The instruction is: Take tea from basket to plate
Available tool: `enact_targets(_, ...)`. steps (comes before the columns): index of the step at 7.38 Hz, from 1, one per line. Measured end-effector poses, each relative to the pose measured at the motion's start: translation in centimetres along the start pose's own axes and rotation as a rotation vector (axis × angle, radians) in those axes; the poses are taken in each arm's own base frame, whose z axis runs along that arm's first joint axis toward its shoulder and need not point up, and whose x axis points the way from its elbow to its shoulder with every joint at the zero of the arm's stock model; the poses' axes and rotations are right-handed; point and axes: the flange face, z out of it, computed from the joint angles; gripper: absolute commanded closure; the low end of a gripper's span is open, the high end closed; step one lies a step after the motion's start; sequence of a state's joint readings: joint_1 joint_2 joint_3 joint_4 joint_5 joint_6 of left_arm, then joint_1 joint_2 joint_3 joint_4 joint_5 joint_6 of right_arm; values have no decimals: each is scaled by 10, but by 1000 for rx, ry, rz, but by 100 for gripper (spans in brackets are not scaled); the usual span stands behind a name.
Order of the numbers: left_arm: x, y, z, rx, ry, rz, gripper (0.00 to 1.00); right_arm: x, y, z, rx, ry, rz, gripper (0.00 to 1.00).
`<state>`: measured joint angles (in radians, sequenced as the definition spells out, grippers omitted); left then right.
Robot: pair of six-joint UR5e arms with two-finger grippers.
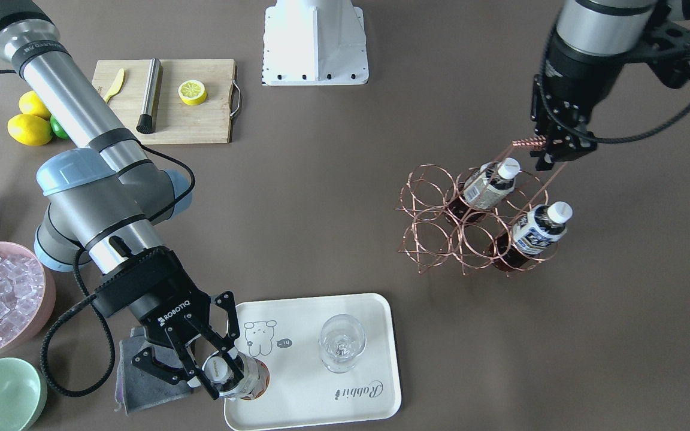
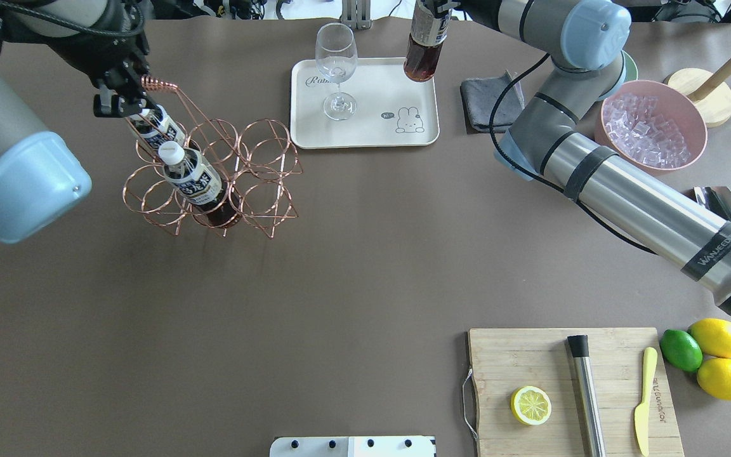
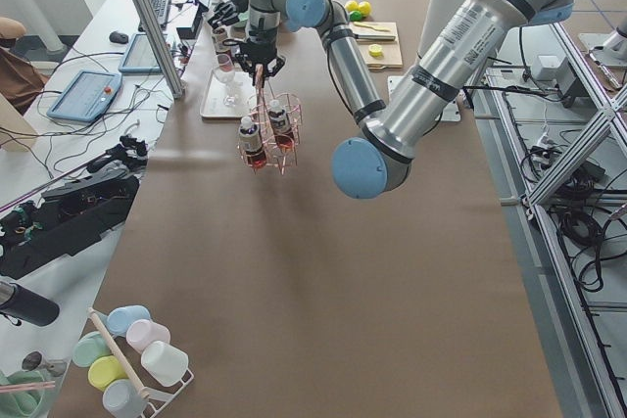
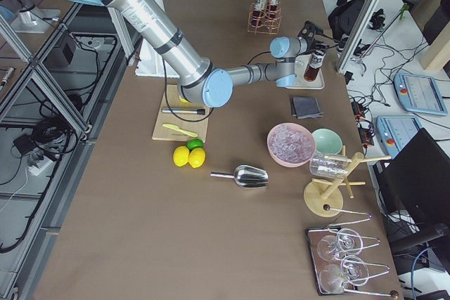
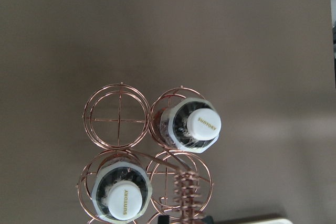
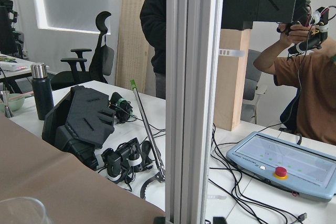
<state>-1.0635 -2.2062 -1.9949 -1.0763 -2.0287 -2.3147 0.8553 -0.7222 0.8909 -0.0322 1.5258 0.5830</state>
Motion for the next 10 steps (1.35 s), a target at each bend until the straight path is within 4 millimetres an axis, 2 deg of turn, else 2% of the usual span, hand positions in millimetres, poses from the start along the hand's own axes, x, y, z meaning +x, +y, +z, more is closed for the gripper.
enact_targets(2, 46, -75, 37, 36, 22, -45, 100, -17, 19, 4, -2, 3, -8, 100)
enact_targets(5, 107, -168, 66, 35, -1, -47, 100, -37, 34, 5, -4, -14, -50, 100)
enact_targets(6, 124, -197, 78, 38, 2, -42, 100, -40, 36, 5, -4, -17, -61, 36)
enact_targets(7, 138, -225, 88, 44, 10, -44, 100, -42, 36, 4, -2, -21, -71, 0)
enact_targets(10, 158, -293, 98, 69, 15, -19, 100, -48, 29, -3, 12, -41, -111, 0)
